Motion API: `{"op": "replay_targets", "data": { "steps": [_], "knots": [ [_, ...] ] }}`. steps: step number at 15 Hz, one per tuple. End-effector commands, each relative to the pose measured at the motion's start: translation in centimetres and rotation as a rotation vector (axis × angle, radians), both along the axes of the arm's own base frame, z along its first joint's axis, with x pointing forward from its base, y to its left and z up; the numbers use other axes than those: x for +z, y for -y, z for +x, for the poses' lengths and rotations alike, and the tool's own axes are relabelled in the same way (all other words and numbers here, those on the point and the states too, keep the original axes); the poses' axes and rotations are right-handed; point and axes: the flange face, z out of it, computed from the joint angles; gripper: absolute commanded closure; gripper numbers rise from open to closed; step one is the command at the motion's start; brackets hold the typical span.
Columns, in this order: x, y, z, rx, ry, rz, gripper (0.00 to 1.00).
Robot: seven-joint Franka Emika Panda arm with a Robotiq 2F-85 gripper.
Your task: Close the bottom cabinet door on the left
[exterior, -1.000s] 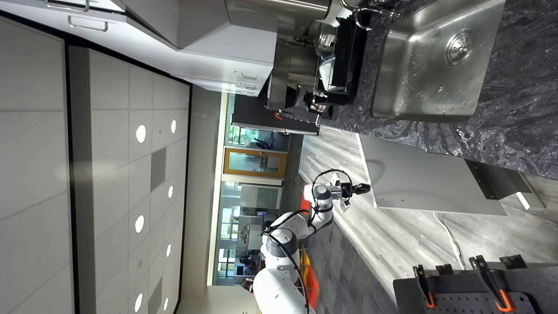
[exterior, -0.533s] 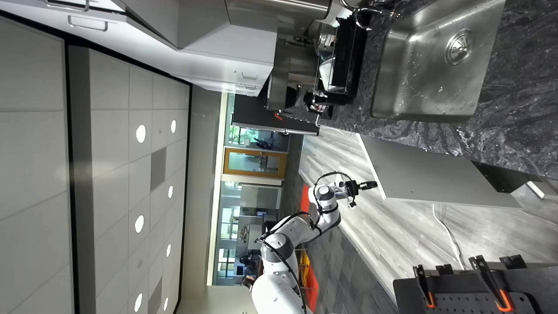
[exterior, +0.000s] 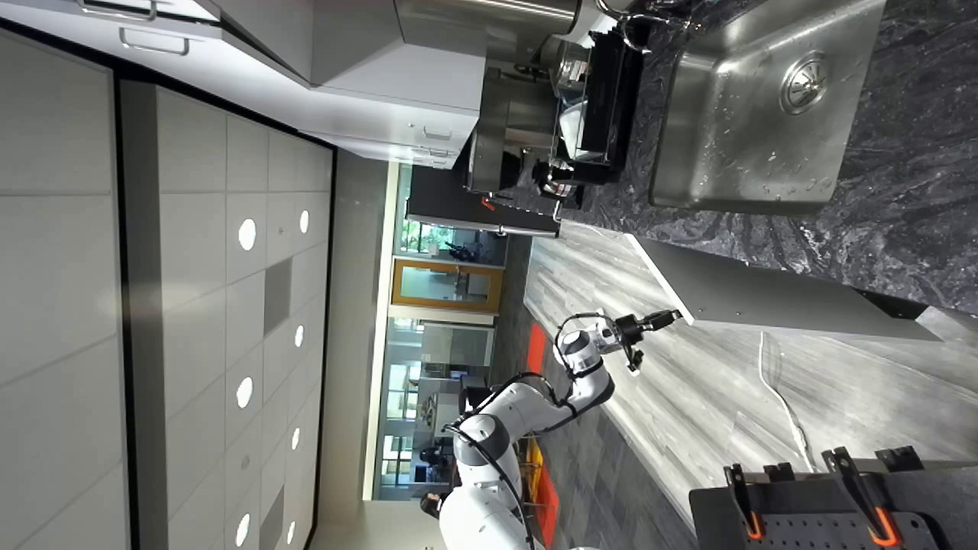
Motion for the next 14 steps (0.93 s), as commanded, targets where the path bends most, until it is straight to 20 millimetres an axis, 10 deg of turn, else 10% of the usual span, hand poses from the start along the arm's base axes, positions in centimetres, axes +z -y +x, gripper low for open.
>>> {"op": "replay_targets", "data": {
  "steps": [1,14],
  "knots": [
    [1.4,2.1,-0.7,-0.098,0.033,-0.088,1.00],
    [1.2,3.9,2.6,-0.147,0.085,0.096,1.00]
  ]
}}
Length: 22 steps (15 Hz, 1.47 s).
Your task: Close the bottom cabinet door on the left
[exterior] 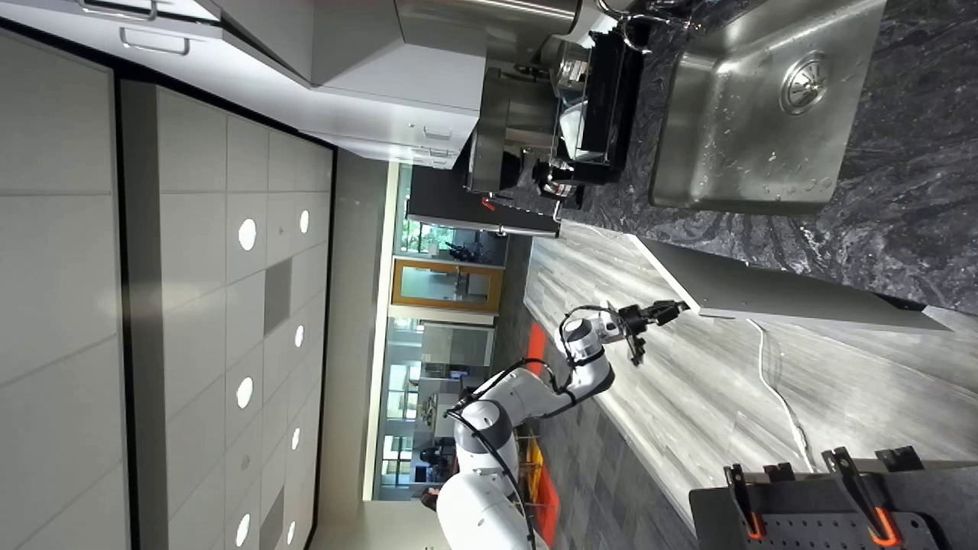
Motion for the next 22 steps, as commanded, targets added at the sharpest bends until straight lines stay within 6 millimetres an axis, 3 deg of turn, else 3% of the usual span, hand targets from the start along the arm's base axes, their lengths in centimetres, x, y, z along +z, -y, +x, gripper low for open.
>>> {"op": "replay_targets", "data": {
  "steps": [1,13,22],
  "knots": [
    [0.9,1.2,1.3,0.003,0.021,0.072,1.00],
    [1.0,5.3,3.1,-0.030,0.029,-0.006,1.00],
    [2.9,8.2,7.5,-0.043,0.032,-0.031,1.00]
  ]
}}
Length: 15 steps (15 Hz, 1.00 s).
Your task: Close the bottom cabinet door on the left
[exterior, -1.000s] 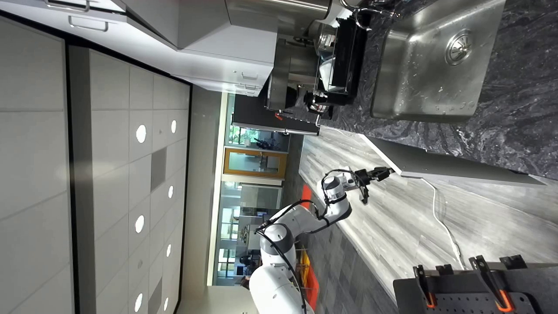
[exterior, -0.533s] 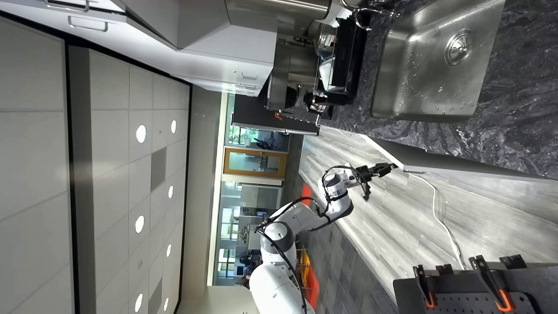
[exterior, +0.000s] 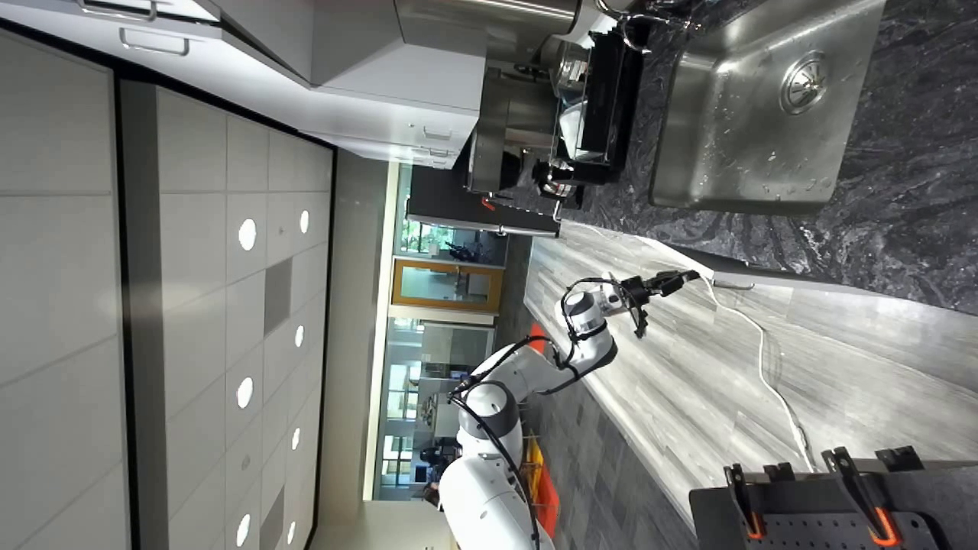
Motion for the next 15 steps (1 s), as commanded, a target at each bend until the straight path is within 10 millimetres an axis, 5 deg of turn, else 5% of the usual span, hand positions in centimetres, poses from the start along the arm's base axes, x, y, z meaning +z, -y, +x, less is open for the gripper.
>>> {"op": "replay_targets", "data": {
  "steps": [1,9,15],
  "knots": [
    [1.4,2.4,3.2,0.002,-0.007,-0.034,1.00],
    [0.7,3.3,4.8,0.001,-0.026,-0.034,1.00],
    [1.3,-4.1,0.5,0.119,-0.014,0.000,1.00]
  ]
}}
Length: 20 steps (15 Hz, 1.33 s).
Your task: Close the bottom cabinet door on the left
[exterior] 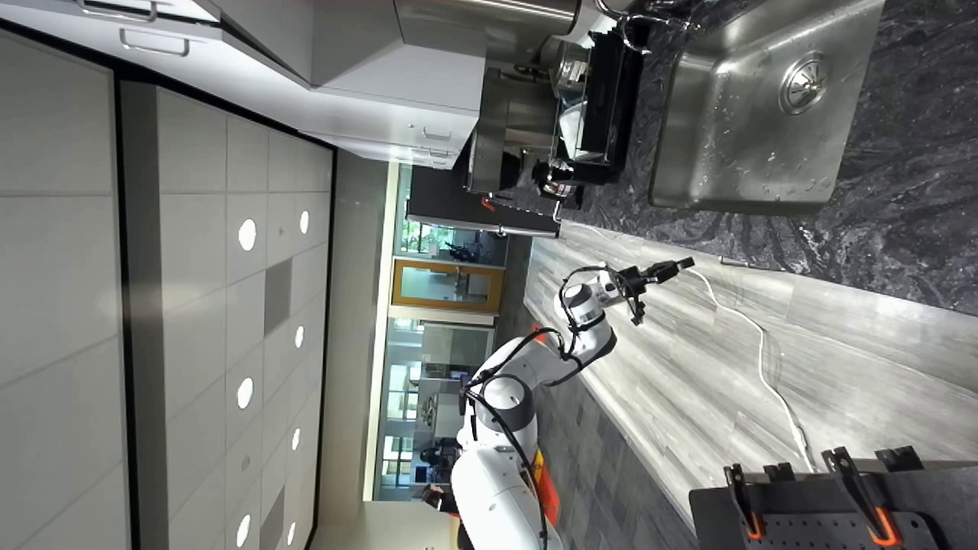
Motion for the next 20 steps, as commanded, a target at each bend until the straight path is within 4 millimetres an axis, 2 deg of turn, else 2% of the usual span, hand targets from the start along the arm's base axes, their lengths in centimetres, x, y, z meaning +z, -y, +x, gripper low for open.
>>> {"op": "replay_targets", "data": {
  "steps": [1,3,6,9,14,15,17,18,20],
  "knots": [
    [1.4,-5.4,-3.5,0.078,-0.001,0.035,1.00],
    [2.1,-8.9,-6.3,0.130,-0.032,0.076,1.00],
    [4.6,-13.7,-10.7,0.224,-0.050,0.197,1.00],
    [7.9,-16.8,-14.2,0.301,-0.059,0.321,1.00],
    [11.9,-17.7,-17.2,0.324,-0.092,0.394,1.00],
    [12.4,-17.7,-17.5,0.325,-0.096,0.400,0.77],
    [13.3,-17.7,-17.9,0.326,-0.110,0.410,0.66],
    [11.9,-18.8,-17.0,0.314,-0.085,0.381,0.84],
    [12.5,-18.6,-17.3,0.316,-0.089,0.386,0.68]
  ]
}}
